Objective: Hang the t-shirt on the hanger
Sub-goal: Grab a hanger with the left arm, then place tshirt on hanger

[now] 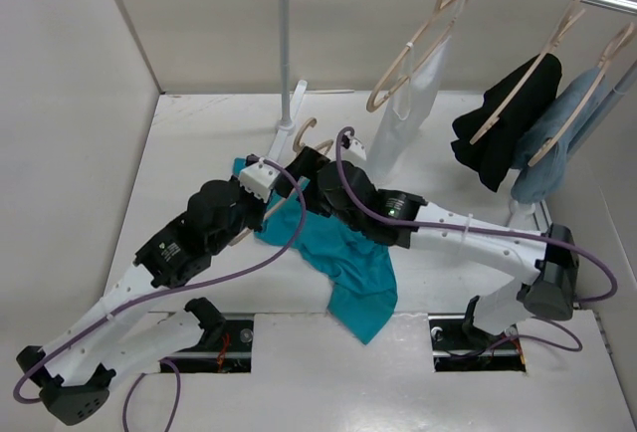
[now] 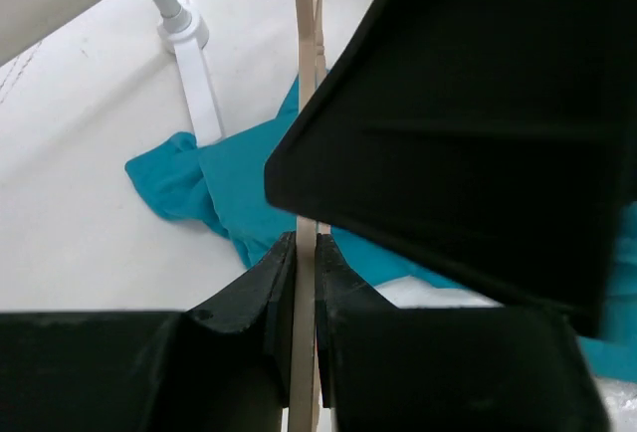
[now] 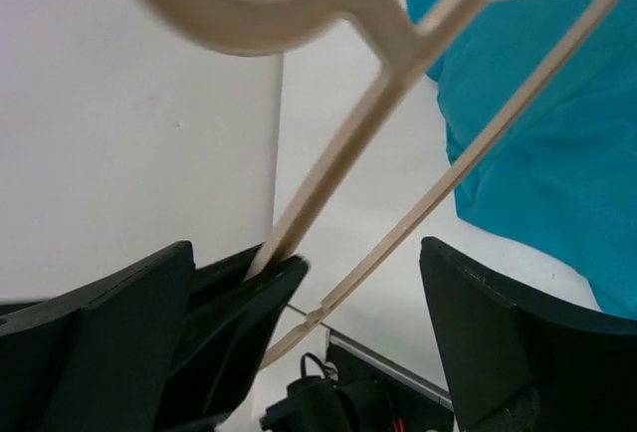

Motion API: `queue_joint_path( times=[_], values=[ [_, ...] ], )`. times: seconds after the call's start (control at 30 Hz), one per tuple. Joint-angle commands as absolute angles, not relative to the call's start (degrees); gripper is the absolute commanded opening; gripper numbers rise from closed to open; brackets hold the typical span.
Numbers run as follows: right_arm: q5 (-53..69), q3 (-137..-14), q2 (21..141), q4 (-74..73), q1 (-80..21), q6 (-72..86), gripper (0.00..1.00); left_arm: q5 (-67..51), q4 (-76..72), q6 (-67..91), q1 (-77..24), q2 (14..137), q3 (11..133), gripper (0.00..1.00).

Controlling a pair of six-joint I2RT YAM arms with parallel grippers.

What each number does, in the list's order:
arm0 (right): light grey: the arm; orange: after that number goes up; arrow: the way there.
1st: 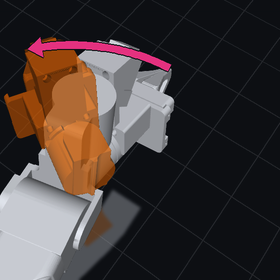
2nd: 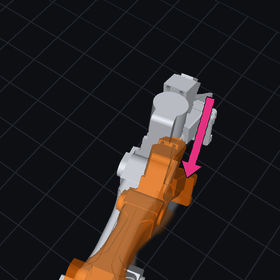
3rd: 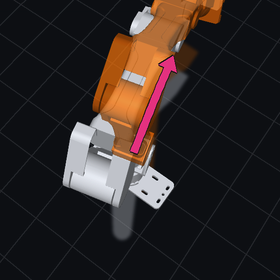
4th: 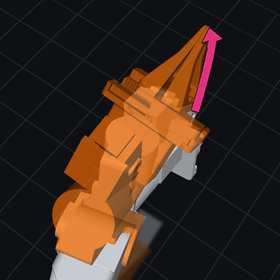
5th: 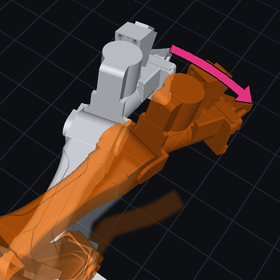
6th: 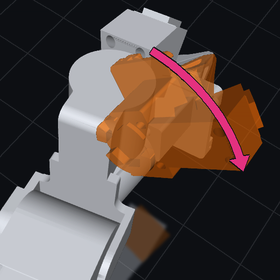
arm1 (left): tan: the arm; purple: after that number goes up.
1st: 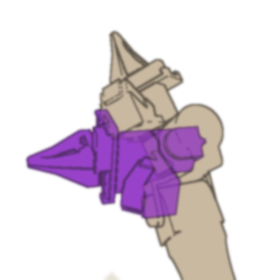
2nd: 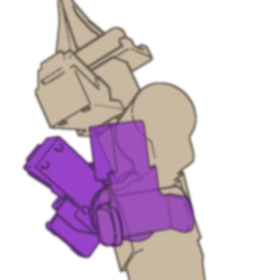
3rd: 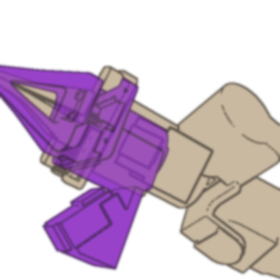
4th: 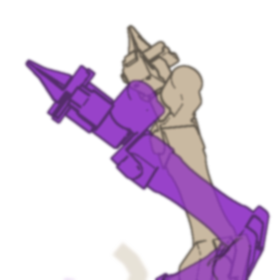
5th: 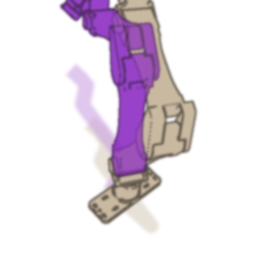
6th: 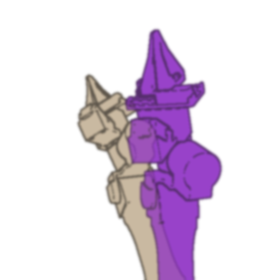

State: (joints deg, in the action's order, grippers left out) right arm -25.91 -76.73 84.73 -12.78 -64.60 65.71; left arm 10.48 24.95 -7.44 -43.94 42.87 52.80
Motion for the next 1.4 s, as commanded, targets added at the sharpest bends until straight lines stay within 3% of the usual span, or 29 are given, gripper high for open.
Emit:
queue_joint_path(
  times=[0.0,0.13,0.27,0.33,0.43,0.63,0.73,0.87,0.97,1.0,1.03,1.27,1.33,1.37],
  values=[
    [-28.5,-80.4,87.1,-14.4,-65.0,72.1,0.99,8.6,19.5,-8.2,-44.2,41.4,53.3,0.0],
    [-28.5,-79.9,88.9,-12.5,-65.0,74.6,0.99,8.6,20.7,-8.2,-44.2,43.1,53.8,0.0],
    [-29.6,-84.4,93.0,-13.7,-65.0,66.9,0.95,7.2,21.9,-10.8,-44.2,43.7,53.8,0.0],
    [-29.6,-84.5,93.5,-15.3,-65.0,66.9,0.77,7.2,21.9,-11.4,-44.2,43.7,52.7,0.0],
    [-29.1,-81.7,93.5,-11.5,-65.0,67.8,0.68,6.7,21.9,-11.4,-44.2,43.1,52.1,0.0],
    [-26.5,-80.4,94.8,-11.5,-65.0,71.5,0.76,6.7,22.4,-12.0,-44.2,42.0,51.1,0.0],
    [-26.5,-82.3,96.1,-11.5,-64.4,71.5,0.69,5.2,22.4,-13.4,-44.2,41.4,50.5,0.0],
    [-24.6,-82.4,97.2,-11.5,-63.9,71.5,0.54,2.2,22.9,-14.8,-44.2,40.9,50.5,0.0],
    [-21.8,-80.8,97.2,-10.5,-62.7,72.2,0.12,-0.5,23.6,-16.3,-44.2,40.9,50.5,0.0],
    [-21.0,-80.8,97.2,-9.9,-62.1,72.2,0.03,-1.1,23.6,-16.3,-44.2,40.9,49.9,0.0],
    [-19.4,-80.1,97.2,-9.2,-61.6,72.2,0.0,-1.7,23.6,-16.9,-44.2,40.9,49.9,0.0],
    [-16.4,-79.5,97.7,-8.0,-61.6,70.6,0.0,-8.4,24.2,-18.0,-44.2,41.9,49.9,0.0],
    [-15.7,-77.9,97.7,-7.0,-61.1,69.2,0.0,-10.8,24.2,-18.0,-44.2,42.4,50.4,0.18],
    [-15.6,-77.3,97.1,-6.2,-61.1,69.2,0.0,-12.7,24.2,-18.0,-44.2,42.5,50.4,0.22]
  ],
)
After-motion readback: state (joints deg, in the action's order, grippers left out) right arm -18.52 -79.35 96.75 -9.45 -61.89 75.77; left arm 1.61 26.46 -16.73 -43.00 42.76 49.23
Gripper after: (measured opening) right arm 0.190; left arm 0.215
